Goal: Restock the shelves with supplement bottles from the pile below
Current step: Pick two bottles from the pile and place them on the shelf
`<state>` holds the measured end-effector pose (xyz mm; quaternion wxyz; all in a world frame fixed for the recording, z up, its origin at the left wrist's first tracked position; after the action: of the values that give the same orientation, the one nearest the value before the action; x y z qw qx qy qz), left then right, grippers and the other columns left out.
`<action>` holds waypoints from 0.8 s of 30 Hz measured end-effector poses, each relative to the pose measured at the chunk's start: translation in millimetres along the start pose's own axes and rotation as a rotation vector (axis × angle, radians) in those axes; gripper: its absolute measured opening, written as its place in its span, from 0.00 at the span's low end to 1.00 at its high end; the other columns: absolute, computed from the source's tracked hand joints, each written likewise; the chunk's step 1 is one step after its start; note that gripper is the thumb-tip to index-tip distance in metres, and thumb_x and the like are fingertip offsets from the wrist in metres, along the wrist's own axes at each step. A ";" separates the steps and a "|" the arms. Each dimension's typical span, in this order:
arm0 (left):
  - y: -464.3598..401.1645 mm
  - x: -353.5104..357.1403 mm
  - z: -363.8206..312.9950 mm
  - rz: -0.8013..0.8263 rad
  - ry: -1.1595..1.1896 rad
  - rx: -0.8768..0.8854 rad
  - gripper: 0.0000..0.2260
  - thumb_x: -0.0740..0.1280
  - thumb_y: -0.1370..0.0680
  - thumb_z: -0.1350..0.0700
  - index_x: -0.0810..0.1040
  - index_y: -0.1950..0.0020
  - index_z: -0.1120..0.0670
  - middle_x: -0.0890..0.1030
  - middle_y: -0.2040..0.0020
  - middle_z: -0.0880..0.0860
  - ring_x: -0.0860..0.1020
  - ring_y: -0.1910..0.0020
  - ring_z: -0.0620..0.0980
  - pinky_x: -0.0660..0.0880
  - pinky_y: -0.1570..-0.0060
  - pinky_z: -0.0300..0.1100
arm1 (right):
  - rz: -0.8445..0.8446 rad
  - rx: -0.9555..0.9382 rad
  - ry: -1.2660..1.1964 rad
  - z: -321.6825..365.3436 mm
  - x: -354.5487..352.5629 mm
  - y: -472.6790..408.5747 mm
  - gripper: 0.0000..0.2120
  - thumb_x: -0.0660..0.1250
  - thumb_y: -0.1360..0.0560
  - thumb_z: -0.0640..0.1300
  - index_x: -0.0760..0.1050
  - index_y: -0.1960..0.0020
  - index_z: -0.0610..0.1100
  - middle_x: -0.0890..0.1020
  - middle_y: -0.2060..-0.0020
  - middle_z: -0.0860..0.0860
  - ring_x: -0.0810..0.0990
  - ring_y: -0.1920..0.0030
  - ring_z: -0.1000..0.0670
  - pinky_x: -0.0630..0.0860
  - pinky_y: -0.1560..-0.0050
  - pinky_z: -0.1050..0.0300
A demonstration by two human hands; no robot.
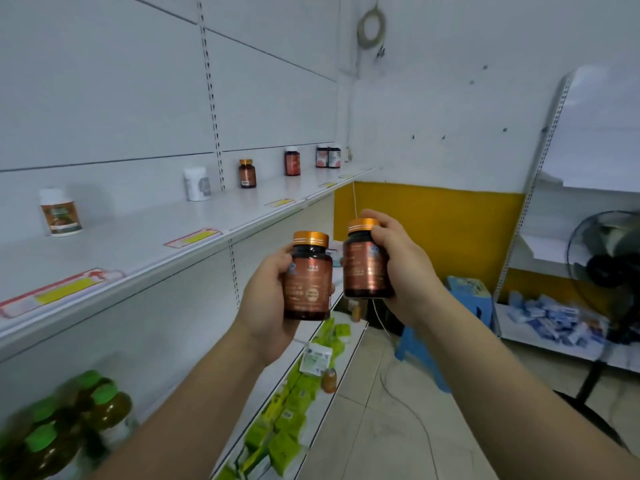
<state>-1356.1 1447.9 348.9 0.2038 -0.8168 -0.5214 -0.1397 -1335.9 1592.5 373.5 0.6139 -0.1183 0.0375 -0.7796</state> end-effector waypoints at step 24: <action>-372.9 -31.9 1.8 -0.473 -0.192 0.203 0.11 0.57 0.21 0.52 0.77 0.54 0.54 0.78 0.61 0.56 0.74 0.60 0.56 0.68 0.61 0.47 | 0.405 -0.018 -0.088 -43.1 0.6 -454.8 0.09 0.62 0.23 0.51 0.75 0.44 0.52 0.79 0.44 0.41 0.79 0.49 0.42 0.77 0.46 0.42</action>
<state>-1708.3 1562.7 403.0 0.1959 -0.6574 -0.7258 -0.0522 -1777.2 1699.0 424.4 0.7582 -0.1478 0.0405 -0.6337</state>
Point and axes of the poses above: each hand's wrist, its own y-axis away from the middle knuckle, its own x-axis out of the palm, z = x × y, the point moved 8 cm from there along -y, towards the middle knuckle
